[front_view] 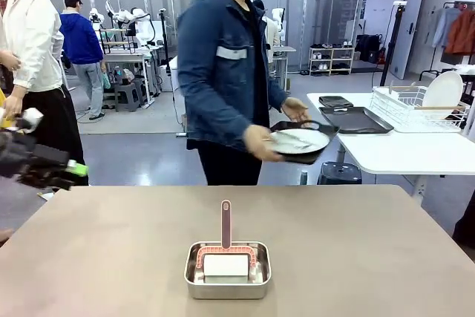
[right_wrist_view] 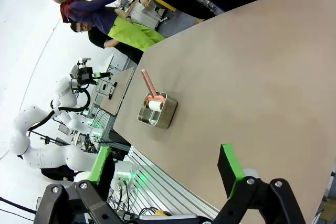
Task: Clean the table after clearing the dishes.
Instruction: When the right (or left) Handle tray is removed, use the right hand (or left hand) to clean the right (or left) side of the table with the Lint Roller.
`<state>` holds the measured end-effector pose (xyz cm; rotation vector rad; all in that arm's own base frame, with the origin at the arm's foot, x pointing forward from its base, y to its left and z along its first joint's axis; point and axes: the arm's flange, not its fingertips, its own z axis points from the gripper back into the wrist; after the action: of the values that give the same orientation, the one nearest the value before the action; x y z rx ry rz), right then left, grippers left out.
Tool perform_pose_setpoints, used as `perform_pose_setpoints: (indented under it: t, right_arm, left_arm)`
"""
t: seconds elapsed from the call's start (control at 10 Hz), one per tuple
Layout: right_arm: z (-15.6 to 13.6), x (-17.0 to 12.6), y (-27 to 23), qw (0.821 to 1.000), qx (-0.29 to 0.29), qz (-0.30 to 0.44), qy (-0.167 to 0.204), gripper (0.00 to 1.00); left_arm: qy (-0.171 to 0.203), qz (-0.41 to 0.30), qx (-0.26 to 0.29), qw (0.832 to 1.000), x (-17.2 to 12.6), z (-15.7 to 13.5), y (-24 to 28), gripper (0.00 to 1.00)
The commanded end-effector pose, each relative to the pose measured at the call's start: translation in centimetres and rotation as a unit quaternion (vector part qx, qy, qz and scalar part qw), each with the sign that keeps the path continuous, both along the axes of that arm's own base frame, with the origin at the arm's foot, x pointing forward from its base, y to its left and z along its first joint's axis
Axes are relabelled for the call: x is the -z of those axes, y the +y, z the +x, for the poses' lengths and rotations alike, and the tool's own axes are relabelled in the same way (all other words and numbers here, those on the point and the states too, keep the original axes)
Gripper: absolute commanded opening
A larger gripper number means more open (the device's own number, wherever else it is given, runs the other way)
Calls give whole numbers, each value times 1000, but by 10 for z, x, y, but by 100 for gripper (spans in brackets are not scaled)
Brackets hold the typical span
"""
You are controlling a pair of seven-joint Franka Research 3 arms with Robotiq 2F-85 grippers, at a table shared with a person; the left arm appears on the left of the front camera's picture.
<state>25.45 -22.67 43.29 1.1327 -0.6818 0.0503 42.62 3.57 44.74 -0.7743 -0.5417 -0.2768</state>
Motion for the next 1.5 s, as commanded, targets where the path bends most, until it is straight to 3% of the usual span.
perform_pose_setpoints:
  t: [0.0,0.3,0.5,0.7,1.1,1.3,1.4]
  right_arm:
    - [-2,-1,0,1000,-5,2,-8,100]
    - [-2,-1,0,1000,-5,2,-8,100]
    - [-2,-1,0,1000,-5,2,-8,100]
    - [-2,-1,0,1000,-5,2,-8,100]
    - [-2,-1,0,1000,-5,2,-8,100]
    - [-2,-1,0,1000,-5,2,-8,100]
    - [-2,-1,0,1000,-5,2,-8,100]
  left_arm:
    - [-8,41,43,998,-3,26,-38,100]
    - [-29,108,115,987,-9,53,-111,100]
    - [-48,192,203,959,-14,73,-175,100]
    - [-66,232,275,931,-24,92,-230,100]
    - [-58,295,434,849,-17,122,-335,100]
    - [-80,309,484,815,-24,128,-376,100]
    - [-68,292,433,850,-5,111,-345,100]
